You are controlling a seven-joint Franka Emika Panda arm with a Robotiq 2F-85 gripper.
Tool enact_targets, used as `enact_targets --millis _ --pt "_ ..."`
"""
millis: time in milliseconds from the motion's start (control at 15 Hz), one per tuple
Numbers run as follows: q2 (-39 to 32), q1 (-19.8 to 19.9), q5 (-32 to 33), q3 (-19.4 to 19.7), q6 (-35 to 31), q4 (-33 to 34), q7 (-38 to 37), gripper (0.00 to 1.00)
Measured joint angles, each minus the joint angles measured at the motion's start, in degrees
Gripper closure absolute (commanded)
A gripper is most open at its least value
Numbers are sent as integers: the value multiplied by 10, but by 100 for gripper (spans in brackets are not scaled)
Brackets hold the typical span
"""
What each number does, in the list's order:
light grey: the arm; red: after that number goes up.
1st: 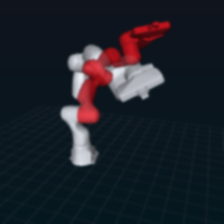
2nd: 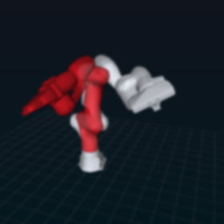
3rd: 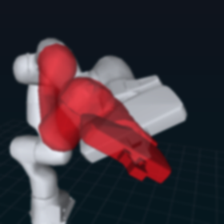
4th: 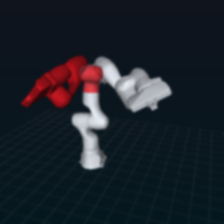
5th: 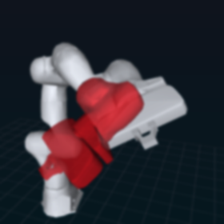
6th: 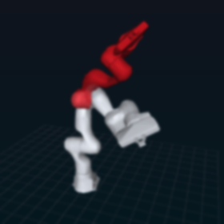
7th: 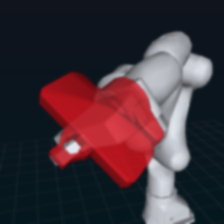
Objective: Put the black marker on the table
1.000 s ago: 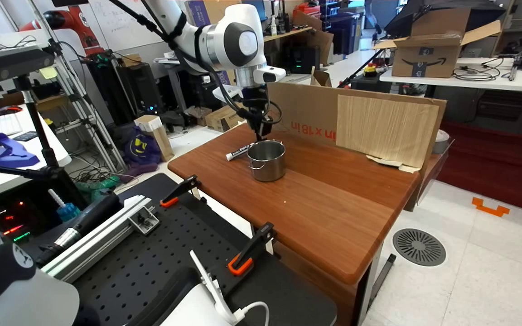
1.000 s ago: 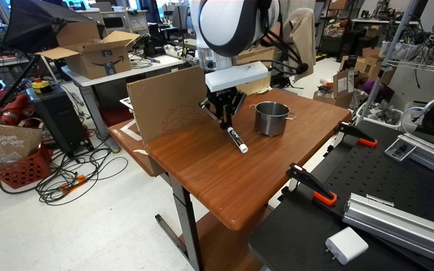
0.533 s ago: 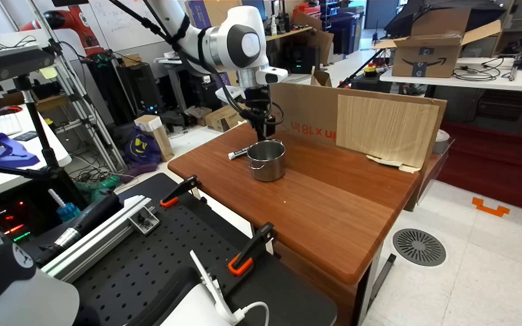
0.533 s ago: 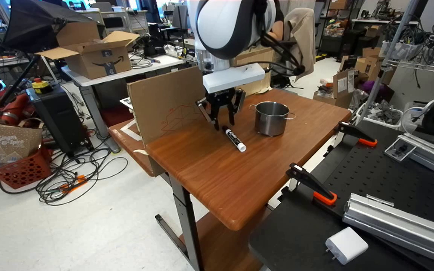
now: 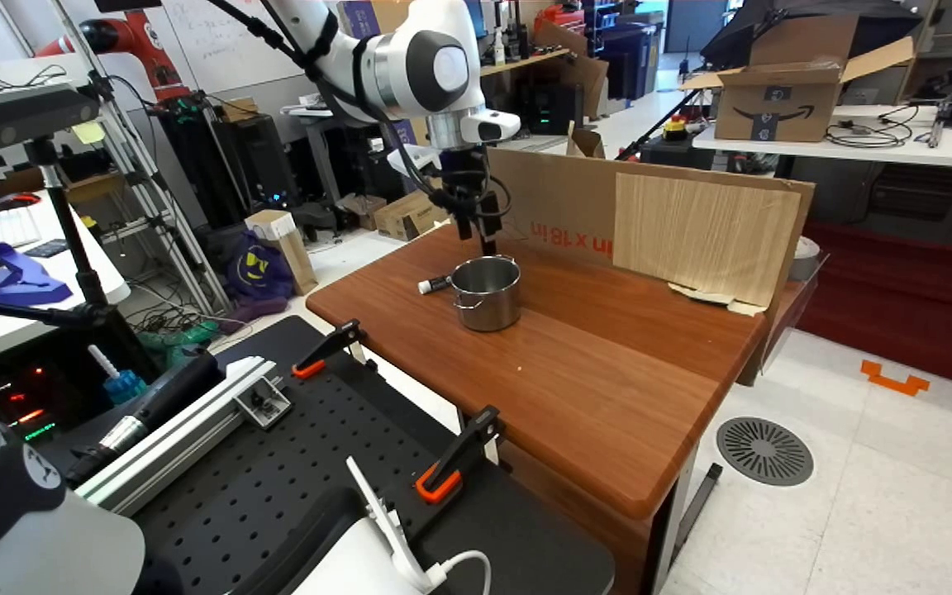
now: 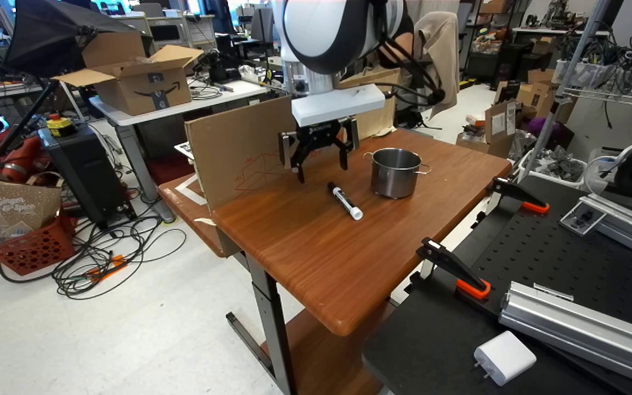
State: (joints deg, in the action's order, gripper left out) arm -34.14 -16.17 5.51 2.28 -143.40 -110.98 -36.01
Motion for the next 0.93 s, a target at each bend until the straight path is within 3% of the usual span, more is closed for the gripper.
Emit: enact_targets --millis 333,933 --pt "81 0 -11 -1 31 -54 0 0" --pt "83 0 -11 -1 31 -63 0 0"
